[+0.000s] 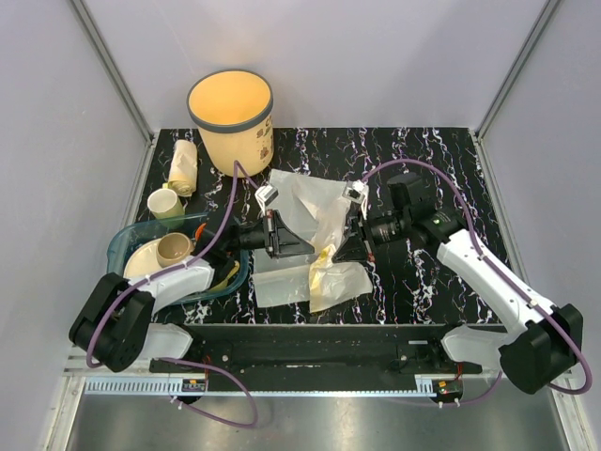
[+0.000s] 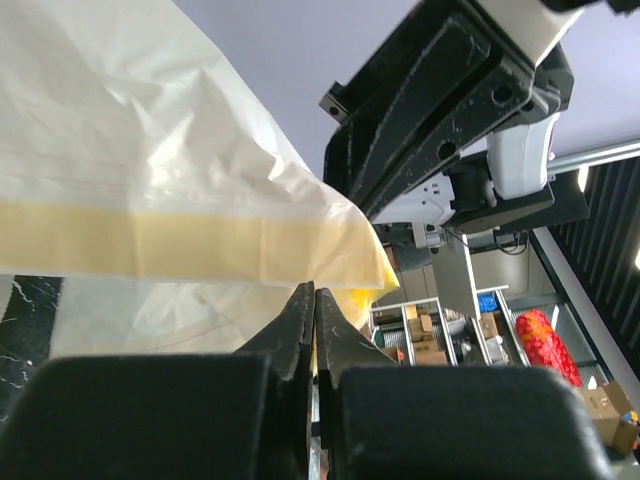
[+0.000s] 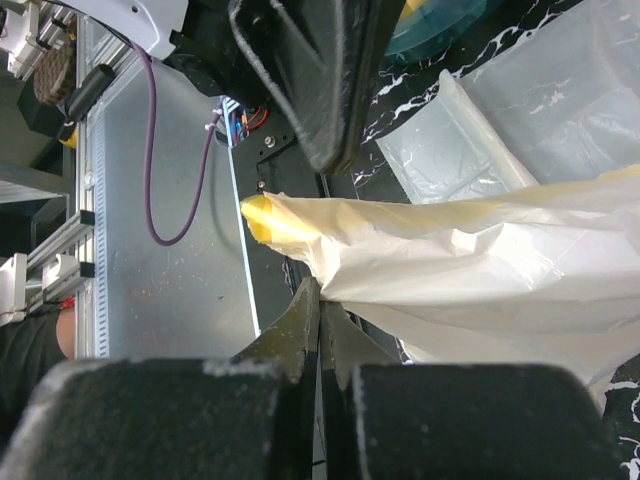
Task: Put the trash bags into the trash bin
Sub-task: Unfold the trash bag at the center of the board.
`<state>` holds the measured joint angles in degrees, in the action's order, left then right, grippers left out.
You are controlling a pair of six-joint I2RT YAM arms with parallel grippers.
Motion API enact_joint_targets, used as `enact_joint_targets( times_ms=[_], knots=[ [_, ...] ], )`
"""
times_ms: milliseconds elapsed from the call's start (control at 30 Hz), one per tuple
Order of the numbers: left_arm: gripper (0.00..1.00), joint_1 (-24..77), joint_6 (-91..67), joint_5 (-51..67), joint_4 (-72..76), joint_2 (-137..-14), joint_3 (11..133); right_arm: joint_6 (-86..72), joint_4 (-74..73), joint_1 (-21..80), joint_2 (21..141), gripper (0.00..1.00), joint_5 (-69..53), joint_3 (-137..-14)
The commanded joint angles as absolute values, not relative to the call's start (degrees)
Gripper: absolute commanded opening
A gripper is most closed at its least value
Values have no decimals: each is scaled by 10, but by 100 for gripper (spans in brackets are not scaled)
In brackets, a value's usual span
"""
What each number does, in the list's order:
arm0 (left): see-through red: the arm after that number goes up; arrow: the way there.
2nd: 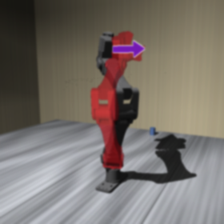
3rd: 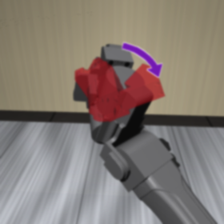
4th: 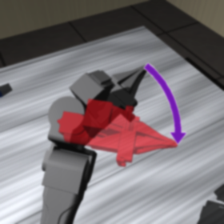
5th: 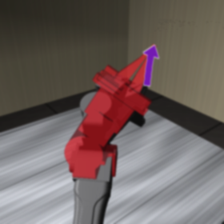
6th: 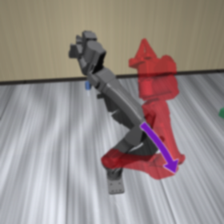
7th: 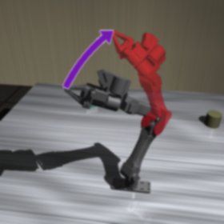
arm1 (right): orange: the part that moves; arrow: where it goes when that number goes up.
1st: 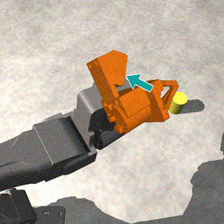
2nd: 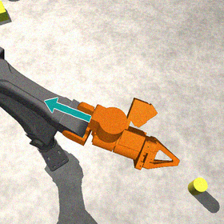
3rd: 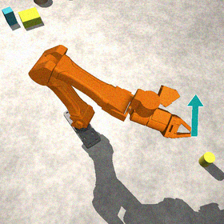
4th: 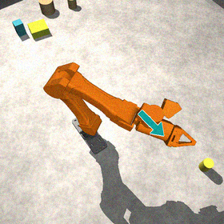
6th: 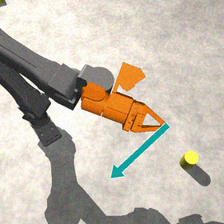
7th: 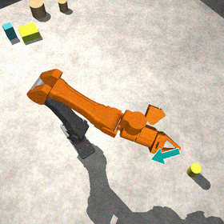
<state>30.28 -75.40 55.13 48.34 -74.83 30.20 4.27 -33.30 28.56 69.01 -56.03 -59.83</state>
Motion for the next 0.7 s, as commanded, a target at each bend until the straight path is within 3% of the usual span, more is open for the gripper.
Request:
enact_joint_targets(
  times_ms=[0, 233, 367, 400, 667],
  knots=[
    [0, 287, -759, 547, 519, -730, 292, 70, -355, 287, 657, 0, -564, -600],
    [0, 293, -759, 556, 536, -720, 290, 75, -363, 287, 644, 0, -560, -596],
    [30, 327, -739, 563, 524, -722, 327, 71, -354, 287, 660, 0, -572, -601],
    [33, 332, -737, 562, 524, -726, 331, 69, -348, 287, 661, 0, -574, -604],
    [32, 355, -744, 553, 546, -751, 352, 65, -343, 287, 671, 0, -584, -611]
  ],
)
